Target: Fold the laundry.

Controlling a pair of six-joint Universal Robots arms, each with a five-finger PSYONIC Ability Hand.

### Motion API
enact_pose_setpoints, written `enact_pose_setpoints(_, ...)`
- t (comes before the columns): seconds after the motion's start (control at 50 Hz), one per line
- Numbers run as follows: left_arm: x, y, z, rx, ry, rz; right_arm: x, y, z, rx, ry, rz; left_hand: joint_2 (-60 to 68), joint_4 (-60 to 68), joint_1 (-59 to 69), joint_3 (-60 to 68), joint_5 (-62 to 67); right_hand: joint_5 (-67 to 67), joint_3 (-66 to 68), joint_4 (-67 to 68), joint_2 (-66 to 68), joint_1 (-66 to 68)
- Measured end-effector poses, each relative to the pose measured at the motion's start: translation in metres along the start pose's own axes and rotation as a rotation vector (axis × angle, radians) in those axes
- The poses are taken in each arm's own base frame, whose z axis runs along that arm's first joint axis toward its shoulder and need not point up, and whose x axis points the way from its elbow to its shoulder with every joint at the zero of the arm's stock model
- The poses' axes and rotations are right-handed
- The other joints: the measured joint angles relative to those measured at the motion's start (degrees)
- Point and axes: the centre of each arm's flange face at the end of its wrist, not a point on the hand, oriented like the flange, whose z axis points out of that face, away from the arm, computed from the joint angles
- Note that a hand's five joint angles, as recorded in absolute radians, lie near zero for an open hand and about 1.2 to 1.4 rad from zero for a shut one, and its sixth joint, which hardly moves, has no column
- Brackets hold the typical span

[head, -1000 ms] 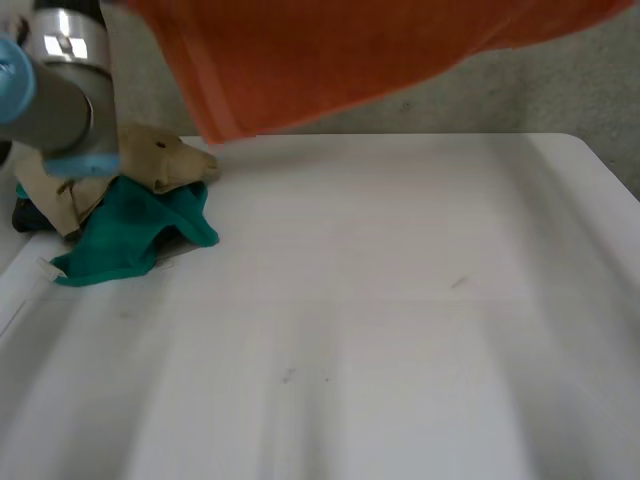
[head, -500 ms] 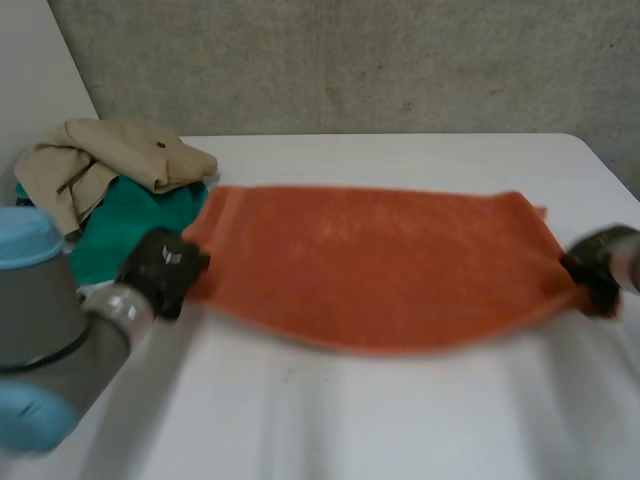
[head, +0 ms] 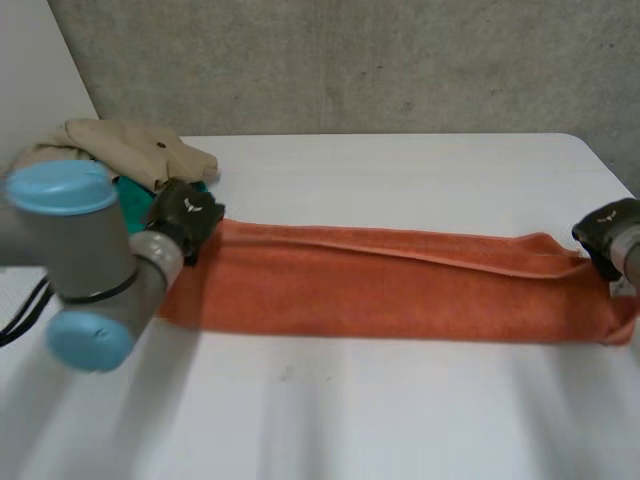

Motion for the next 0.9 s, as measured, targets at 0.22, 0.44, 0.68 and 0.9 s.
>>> enact_pose_setpoints(0.22, 0.022, 0.0, 0.062, 0.055, -0.034, 0.012, -0.01, -0.008, 0.051, 0.06, 0.038, -0.009, 0.0, 0.0, 0.0, 0.0, 0.0, 0.0, 0.0, 0.0, 0.0, 0.0)
enact_pose_setpoints(0.44, -0.058, -0.067, 0.099, 0.414, -0.444, -0.039, 0.074, -0.094, 0.06, 0.458, 0.446, 0.08, 0.0, 0.0, 0.0, 0.0, 0.0, 0.0, 0.0, 0.0, 0.0, 0.0)
enact_pose_setpoints(0.68, -0.159, -0.133, 0.055, 0.732, -0.77, -0.215, 0.163, -0.165, -0.02, 0.862, 0.734, 0.251, 0.0, 0.0, 0.0, 0.0, 0.0, 0.3, 0.0, 0.0, 0.0, 0.0)
enact_pose_setpoints(0.9, -0.09, -0.075, 0.07, 0.494, -0.528, -0.211, 0.096, -0.118, 0.02, 0.603, 0.406, 0.236, 0.0, 0.0, 0.0, 0.0, 0.0, 0.8, 0.0, 0.0, 0.0, 0.0)
